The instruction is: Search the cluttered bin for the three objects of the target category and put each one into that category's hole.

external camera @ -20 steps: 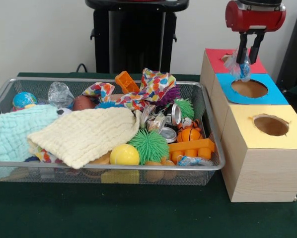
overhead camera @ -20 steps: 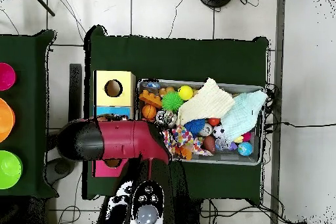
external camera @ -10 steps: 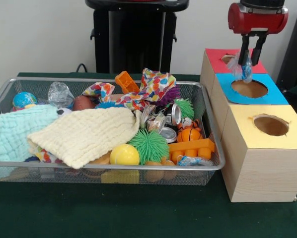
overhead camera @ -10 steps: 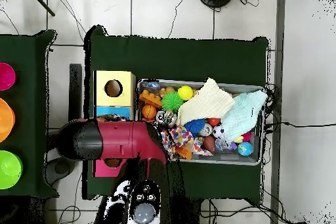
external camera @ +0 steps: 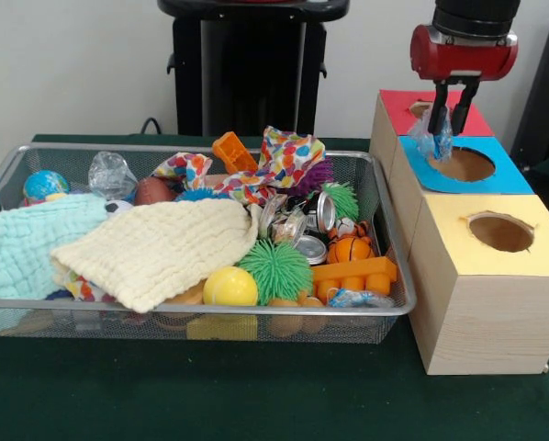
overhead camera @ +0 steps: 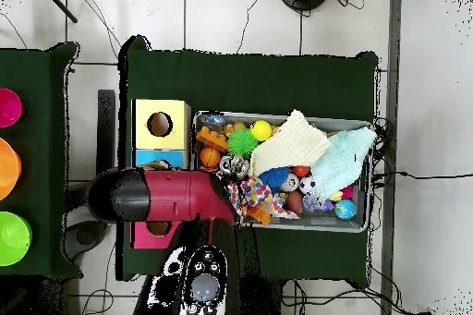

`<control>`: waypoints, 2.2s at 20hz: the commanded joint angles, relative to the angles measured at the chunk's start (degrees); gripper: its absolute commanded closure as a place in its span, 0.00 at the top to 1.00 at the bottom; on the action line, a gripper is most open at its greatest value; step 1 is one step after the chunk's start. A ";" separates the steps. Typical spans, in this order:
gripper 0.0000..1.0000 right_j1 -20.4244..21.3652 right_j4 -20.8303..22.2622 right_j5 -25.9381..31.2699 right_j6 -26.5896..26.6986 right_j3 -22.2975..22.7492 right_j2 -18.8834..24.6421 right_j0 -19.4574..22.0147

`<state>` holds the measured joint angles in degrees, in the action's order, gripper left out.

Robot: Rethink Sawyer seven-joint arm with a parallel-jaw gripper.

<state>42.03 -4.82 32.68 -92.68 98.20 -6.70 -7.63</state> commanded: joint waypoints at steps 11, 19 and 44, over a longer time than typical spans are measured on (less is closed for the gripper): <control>0.00 -4.86 -4.91 -4.92 -18.24 3.82 -1.00 -4.11; 0.00 -7.20 -7.26 -5.84 -17.49 2.57 -1.55 -5.17; 0.00 -5.81 -9.66 -7.63 -13.92 5.48 0.05 -2.13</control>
<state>37.94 -12.48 26.98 -93.12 98.16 -9.45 -11.41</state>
